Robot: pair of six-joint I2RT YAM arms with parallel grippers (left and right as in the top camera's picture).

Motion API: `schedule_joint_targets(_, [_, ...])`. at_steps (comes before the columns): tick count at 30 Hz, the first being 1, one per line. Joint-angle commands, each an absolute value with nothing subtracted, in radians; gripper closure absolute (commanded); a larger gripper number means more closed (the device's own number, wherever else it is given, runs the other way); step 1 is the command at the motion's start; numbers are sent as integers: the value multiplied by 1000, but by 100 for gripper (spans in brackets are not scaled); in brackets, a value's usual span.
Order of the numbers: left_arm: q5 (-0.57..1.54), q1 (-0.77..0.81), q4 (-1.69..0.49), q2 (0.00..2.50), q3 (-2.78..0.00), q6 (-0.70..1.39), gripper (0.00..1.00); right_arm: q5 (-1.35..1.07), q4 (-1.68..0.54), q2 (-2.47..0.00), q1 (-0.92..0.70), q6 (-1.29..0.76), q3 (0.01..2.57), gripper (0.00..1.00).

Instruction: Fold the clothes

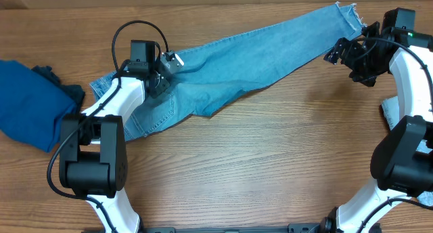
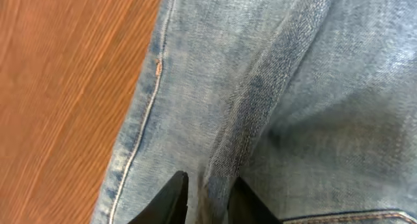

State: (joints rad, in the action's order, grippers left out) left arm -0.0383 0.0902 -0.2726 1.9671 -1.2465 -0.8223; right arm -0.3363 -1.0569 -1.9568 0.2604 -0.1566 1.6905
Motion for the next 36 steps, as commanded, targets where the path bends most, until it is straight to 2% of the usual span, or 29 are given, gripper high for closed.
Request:
schedule_joint_targets(1, [22,84,-257,1975,-1259,-831,78,-330,-1058,-1943,258,-152,1703,0])
schedule_joint_targets(3, [56,85,-261,1975,-1259,-830,72,-330,-1059,-1943,258,-152,1703,0])
schedule_joint_targets(6, [68,86,-290,1975,-1259,-822,56,-330,-1059,-1943,258,-152,1703,0])
schedule_joint_targets(7, [77,85,-299,1975,-1259,-822,56,-329,-1059,-1943,258,-152,1703,0])
schedule_joint_targets(12, [80,77,-295,1991,-1259,-823,65,-330,-1062,-1943,258,-152,1703,0])
schedule_joint_targets(14, [83,77,-301,2031,-1259,-823,74,-329,-1069,-1943,258,-152,1703,0])
schedule_joint_targets(15, [67,80,-300,2031,-1260,-825,82,-329,-1071,-1943,258,-152,1703,0])
schedule_joint_targets(16, [42,79,-302,2029,-1275,-824,96,-330,-1072,-1943,258,-152,1703,0])
schedule_joint_targets(18, [16,86,-360,2025,-1338,-825,96,-330,-1073,-1943,258,-152,1703,0])
schedule_joint_targets(24, [14,112,-767,2016,-1738,-831,96,-302,-1075,-1943,258,-152,1703,0])
schedule_joint_targets(28, [18,111,-750,2025,-1787,-876,96,-296,-1076,-1943,258,-152,1703,0])
schedule_joint_targets(33, [-3,108,-665,2154,-1787,-905,96,-296,-1089,-1943,258,-152,1703,0])
schedule_joint_targets(34, [-46,108,-656,2184,-1787,-892,89,-296,-1092,-1943,258,-152,1703,0])
schedule_joint_targets(35, [-76,108,-657,2197,-1787,-876,57,-295,-1091,-1943,258,-152,1703,0])
schedule_joint_targets(36, [-135,108,-657,2199,-1787,-838,0,-295,-1087,-1943,258,-152,1703,0])
